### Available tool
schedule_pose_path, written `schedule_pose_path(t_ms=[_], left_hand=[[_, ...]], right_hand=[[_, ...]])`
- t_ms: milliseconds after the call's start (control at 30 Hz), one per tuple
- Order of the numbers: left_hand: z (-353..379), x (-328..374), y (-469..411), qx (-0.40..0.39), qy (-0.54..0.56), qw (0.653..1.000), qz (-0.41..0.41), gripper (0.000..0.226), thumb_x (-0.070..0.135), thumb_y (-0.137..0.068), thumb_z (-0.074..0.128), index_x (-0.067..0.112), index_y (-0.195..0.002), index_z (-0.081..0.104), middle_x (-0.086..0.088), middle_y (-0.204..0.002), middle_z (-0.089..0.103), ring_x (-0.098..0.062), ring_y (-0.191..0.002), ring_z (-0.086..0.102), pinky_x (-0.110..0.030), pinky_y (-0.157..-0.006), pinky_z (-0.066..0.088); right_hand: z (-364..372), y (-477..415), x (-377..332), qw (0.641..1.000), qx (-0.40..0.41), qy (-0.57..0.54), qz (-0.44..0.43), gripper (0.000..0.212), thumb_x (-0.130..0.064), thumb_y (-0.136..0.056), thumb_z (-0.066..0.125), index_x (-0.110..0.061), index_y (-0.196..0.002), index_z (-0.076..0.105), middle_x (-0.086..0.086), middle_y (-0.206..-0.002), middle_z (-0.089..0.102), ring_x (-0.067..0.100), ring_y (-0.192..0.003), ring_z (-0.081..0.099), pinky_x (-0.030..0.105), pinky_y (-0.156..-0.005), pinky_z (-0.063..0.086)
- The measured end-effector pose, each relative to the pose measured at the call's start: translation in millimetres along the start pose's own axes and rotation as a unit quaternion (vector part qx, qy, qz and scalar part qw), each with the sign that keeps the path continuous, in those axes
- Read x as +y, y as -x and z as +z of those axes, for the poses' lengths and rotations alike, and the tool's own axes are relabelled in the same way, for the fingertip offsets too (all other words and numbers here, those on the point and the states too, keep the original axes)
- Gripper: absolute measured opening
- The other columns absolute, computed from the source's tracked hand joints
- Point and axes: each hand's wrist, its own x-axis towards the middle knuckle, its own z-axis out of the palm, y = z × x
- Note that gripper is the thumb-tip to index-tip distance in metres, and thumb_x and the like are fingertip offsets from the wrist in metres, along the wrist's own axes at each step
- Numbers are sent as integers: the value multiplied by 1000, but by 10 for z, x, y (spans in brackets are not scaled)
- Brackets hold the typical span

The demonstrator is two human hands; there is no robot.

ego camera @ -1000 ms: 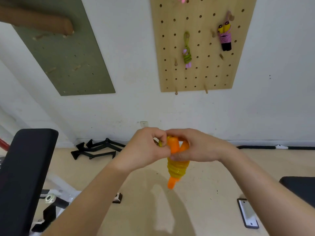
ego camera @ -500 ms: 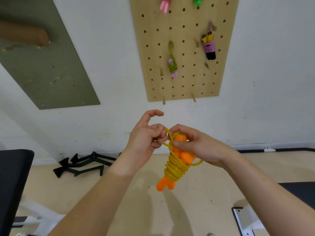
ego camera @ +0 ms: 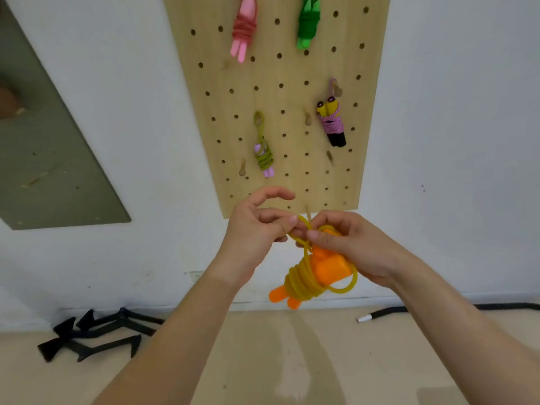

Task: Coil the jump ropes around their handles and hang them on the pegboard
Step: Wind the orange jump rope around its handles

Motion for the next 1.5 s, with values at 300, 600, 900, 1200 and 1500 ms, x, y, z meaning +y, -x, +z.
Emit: schedule_pose_path(t_ms=[300, 600, 900, 1200, 1500], left_hand=[[144, -235, -1421, 59, -120, 990, 51, 3, 15, -83, 70, 15, -83, 67, -5, -67, 71, -11, -58, 65, -26, -59, 54], [-124, -624, -3367, -9, -99, 995, 29, 8, 8, -84, 68, 15, -86, 71, -5, -78, 71, -10, -72, 66, -23, -68, 55], [-50, -900, -4440, -63, -214, 969, 103, 21, 6, -81, 68, 27, -77, 67, 13, -67, 70, 1, -68, 66, -22, -70, 55], [42, -1083, -4746, -21, -280, 944, 173, 14, 13, -85, 64, 23, -88, 73, 14, -78, 70, -1, -75, 63, -21, -69, 52], [88, -1146, -5057, 31, -322, 926, 195, 16, 12, -87, 62, 20, -95, 73, 8, -94, 71, -8, -85, 64, -31, -83, 53]], right_hand=[[-606, -1206, 80, 982, 59, -178, 15, 10, -8, -86, 60, 1, -84, 63, 22, -80, 63, 35, -74, 60, 43, -73, 52], [-1070, -2888, 265, 965, 199, -171, 18, 6, -7, -87, 63, -4, -86, 68, 14, -85, 68, 26, -74, 63, 37, -70, 53], [-1399, -3718, 529, 923, 318, -214, 31, 9, -6, -87, 62, -6, -82, 70, 15, -83, 66, 27, -77, 61, 41, -72, 51], [-1660, -4051, 682, 933, 273, -233, 15, 12, -9, -90, 57, -6, -89, 69, 12, -85, 66, 25, -84, 58, 39, -75, 48], [-1719, -3887, 849, 946, 199, -246, 70, 40, -51, -90, 53, -39, -128, 53, -13, -123, 63, 8, -121, 52, 53, -98, 44]])
